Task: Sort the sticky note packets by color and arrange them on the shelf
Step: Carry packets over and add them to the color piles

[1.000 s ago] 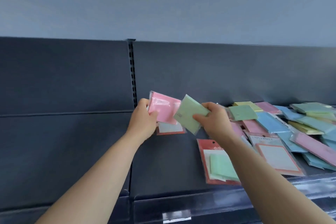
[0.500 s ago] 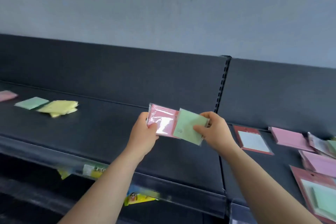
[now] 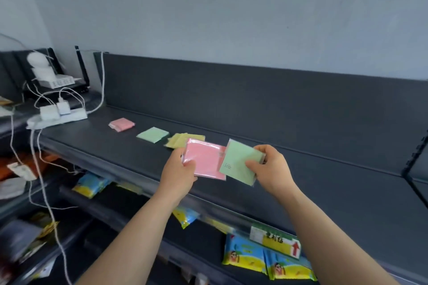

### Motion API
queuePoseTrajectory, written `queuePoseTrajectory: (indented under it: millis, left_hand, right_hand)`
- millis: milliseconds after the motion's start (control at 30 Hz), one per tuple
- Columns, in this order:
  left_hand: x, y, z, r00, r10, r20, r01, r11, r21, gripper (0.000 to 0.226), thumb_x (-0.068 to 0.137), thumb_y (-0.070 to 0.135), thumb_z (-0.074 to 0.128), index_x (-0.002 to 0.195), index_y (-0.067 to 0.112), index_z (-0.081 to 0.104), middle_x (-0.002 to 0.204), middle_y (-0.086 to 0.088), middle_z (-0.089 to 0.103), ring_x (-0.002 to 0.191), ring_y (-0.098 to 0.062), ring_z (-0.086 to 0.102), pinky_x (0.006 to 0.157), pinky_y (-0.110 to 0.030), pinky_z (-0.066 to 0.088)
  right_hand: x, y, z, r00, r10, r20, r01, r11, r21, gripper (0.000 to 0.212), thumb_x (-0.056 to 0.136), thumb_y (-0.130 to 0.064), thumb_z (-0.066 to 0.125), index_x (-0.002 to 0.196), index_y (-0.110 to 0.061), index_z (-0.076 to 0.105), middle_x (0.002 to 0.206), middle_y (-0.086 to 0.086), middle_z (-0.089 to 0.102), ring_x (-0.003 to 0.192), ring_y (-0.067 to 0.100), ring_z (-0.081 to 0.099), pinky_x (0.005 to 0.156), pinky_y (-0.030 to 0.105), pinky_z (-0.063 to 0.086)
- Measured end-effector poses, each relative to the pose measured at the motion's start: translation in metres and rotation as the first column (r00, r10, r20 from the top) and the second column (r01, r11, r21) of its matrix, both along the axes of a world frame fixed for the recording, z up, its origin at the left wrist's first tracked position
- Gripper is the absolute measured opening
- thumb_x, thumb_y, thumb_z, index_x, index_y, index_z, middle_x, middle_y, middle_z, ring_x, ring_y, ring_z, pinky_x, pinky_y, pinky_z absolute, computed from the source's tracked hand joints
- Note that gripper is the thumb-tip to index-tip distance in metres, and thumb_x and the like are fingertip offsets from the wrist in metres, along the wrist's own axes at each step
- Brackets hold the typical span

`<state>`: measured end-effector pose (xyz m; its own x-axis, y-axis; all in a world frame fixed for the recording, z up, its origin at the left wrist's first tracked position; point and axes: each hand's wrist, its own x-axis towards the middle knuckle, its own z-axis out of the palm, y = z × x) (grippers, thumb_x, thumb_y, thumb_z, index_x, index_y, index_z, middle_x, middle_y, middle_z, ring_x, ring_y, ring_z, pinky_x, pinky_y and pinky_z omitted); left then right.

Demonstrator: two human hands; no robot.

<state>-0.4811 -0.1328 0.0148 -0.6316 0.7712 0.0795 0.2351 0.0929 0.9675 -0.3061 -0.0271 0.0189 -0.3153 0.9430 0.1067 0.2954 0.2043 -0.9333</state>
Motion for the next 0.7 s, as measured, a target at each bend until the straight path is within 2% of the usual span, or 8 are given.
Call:
queuePoseTrajectory:
  millis: [167,333,500,600,700]
  left_hand:
    - [-0.064,-0.007,0.002,0.994,0.104,0.029,-0.105,0.995,0.001,0.028,0.094,0.004,0.039,0.113,0.024,0.046,0.105,0.004,0.058,0.097,-0.016,0.06,0.065,-0.023,0.052]
    - [-0.116,-0.003,0.007,0.982,0.173,0.071,-0.174,0.985,0.009,0.028,0.091,-0.001,0.038,0.096,0.023,0.053,0.093,0.01,0.06,0.093,-0.014,0.06,0.069,-0.026,0.053]
    - [-0.176,0.008,0.004,0.966,0.24,0.091,-0.241,0.97,0.002,0.034,0.087,0.001,0.05,0.119,0.013,0.055,0.11,0.0,0.064,0.101,-0.017,0.062,0.07,-0.026,0.054]
    - [-0.211,0.015,0.0,0.958,0.286,0.01,-0.286,0.958,-0.004,0.038,0.079,0.005,0.055,0.116,0.015,0.058,0.107,-0.002,0.066,0.094,-0.018,0.064,0.077,-0.038,0.059]
    - [-0.24,0.022,-0.001,0.945,0.322,-0.054,-0.324,0.946,-0.023,0.037,0.079,0.003,0.052,0.111,0.019,0.06,0.101,-0.001,0.066,0.092,-0.02,0.064,0.086,-0.047,0.056]
  right_hand:
    - [-0.061,0.0,-0.001,0.999,0.01,0.035,-0.01,1.0,0.008,0.022,0.09,-0.008,0.056,0.109,-0.018,0.054,0.104,0.002,0.06,0.073,0.005,0.055,0.038,0.008,0.037]
    - [-0.114,0.015,0.002,0.998,0.057,0.04,-0.058,0.998,0.009,0.022,0.09,-0.009,0.057,0.109,-0.019,0.055,0.104,0.0,0.061,0.075,0.006,0.058,0.041,0.011,0.04]
    - [-0.167,0.035,0.006,0.993,0.109,0.043,-0.111,0.992,0.06,0.022,0.088,-0.012,0.06,0.109,-0.018,0.055,0.104,-0.001,0.062,0.084,0.014,0.061,0.053,0.018,0.044]
    - [-0.199,0.045,0.003,0.99,0.131,0.047,-0.134,0.989,0.065,0.021,0.087,-0.013,0.061,0.106,-0.02,0.055,0.104,-0.001,0.062,0.087,0.017,0.063,0.054,0.019,0.043]
    - [-0.229,0.051,-0.001,0.989,0.128,0.075,-0.132,0.99,0.053,0.021,0.088,-0.015,0.061,0.105,-0.022,0.053,0.106,-0.002,0.062,0.088,0.016,0.063,0.059,0.021,0.047]
